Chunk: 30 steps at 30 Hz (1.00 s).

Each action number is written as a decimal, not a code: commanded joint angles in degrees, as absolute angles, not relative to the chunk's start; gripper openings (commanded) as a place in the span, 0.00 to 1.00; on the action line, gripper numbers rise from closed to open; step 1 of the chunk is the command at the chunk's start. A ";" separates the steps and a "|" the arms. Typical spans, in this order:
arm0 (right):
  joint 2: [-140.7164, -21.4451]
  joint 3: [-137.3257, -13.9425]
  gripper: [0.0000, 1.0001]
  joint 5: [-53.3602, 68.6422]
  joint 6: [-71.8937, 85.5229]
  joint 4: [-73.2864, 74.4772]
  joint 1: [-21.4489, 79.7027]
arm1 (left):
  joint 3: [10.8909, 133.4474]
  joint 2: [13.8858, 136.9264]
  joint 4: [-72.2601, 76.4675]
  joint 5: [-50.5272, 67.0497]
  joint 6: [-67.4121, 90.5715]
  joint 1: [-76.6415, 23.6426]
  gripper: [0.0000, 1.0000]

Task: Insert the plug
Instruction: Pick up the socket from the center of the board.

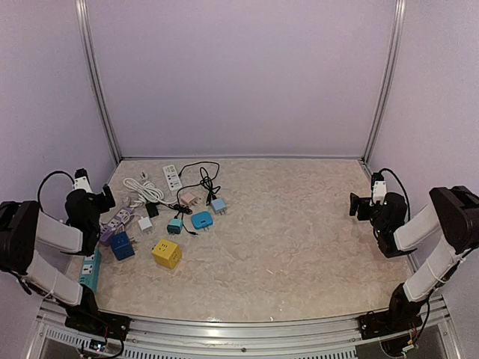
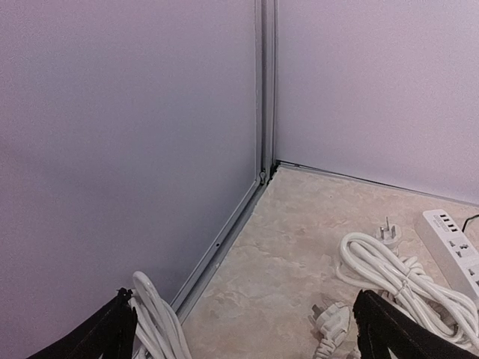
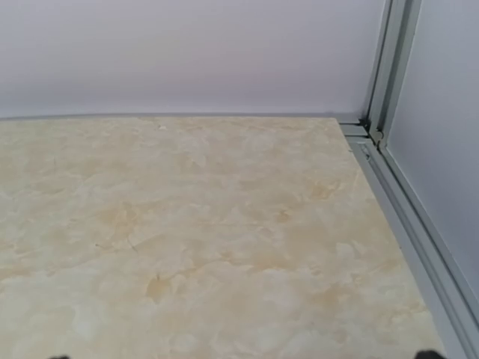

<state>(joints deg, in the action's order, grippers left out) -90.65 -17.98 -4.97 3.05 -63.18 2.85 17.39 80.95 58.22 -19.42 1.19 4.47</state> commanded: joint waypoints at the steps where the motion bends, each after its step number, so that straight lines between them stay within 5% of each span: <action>1: -90.91 -18.54 1.00 -4.99 3.43 -62.49 2.29 | 17.23 81.47 58.54 -18.56 1.01 4.83 0.99; 11: -76.31 -30.51 1.00 -2.48 6.72 -32.53 2.29 | 20.36 80.52 52.33 -5.73 -1.03 7.66 0.99; 15: -74.17 -39.38 0.99 7.51 11.10 -18.47 2.35 | 39.72 75.50 13.51 16.76 -10.70 11.19 0.99; 19: -72.97 -45.17 1.00 10.67 14.58 -10.31 3.98 | 61.40 78.46 -27.38 22.00 -28.64 11.59 0.94; 23: -71.80 -48.60 1.00 9.22 13.56 -6.27 8.11 | 68.41 83.54 -50.78 14.37 -40.12 11.26 0.87; 30: -72.27 -54.17 1.00 5.68 9.98 -1.00 14.91 | 59.78 84.28 -49.87 0.93 -42.72 10.77 0.87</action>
